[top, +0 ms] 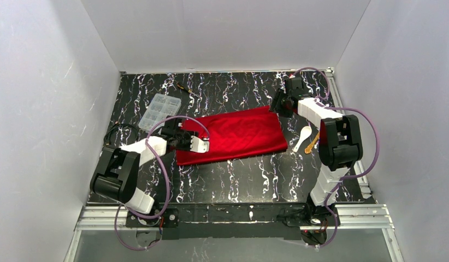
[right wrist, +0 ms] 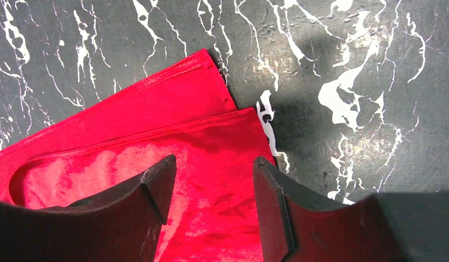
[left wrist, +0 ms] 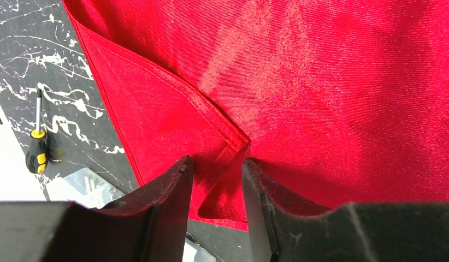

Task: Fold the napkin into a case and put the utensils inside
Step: Smooth out the rectangle-folded napkin at the center of the board.

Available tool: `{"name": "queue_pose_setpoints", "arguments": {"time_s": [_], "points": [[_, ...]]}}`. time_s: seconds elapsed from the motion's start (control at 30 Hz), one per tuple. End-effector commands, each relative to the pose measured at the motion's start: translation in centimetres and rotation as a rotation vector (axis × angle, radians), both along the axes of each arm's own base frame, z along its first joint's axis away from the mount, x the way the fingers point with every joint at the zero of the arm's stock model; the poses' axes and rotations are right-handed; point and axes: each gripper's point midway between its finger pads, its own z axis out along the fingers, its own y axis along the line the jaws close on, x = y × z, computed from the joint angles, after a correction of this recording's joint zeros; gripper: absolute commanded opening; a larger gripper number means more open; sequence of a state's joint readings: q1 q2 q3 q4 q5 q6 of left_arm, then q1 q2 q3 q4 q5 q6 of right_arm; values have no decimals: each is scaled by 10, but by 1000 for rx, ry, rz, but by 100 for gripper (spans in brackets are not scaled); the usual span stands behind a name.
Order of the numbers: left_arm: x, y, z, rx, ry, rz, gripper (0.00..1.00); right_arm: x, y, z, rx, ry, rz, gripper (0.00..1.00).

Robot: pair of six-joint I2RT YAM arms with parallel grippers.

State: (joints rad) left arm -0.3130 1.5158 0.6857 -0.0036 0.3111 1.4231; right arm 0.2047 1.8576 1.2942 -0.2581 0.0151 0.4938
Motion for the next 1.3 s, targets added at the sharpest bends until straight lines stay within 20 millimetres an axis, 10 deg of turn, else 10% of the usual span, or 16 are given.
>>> {"name": "queue_pose_setpoints", "arguments": {"time_s": [0.0, 0.63, 1.27], "points": [[4, -8, 4, -12, -8, -27, 35, 13, 3, 28, 32, -84, -8, 61], [21, 3, 11, -37, 9, 178, 0, 11, 8, 29, 65, -78, 3, 57], [39, 34, 24, -115, 112, 606, 0, 9, 9, 25, 71, -76, 8, 52]]}}
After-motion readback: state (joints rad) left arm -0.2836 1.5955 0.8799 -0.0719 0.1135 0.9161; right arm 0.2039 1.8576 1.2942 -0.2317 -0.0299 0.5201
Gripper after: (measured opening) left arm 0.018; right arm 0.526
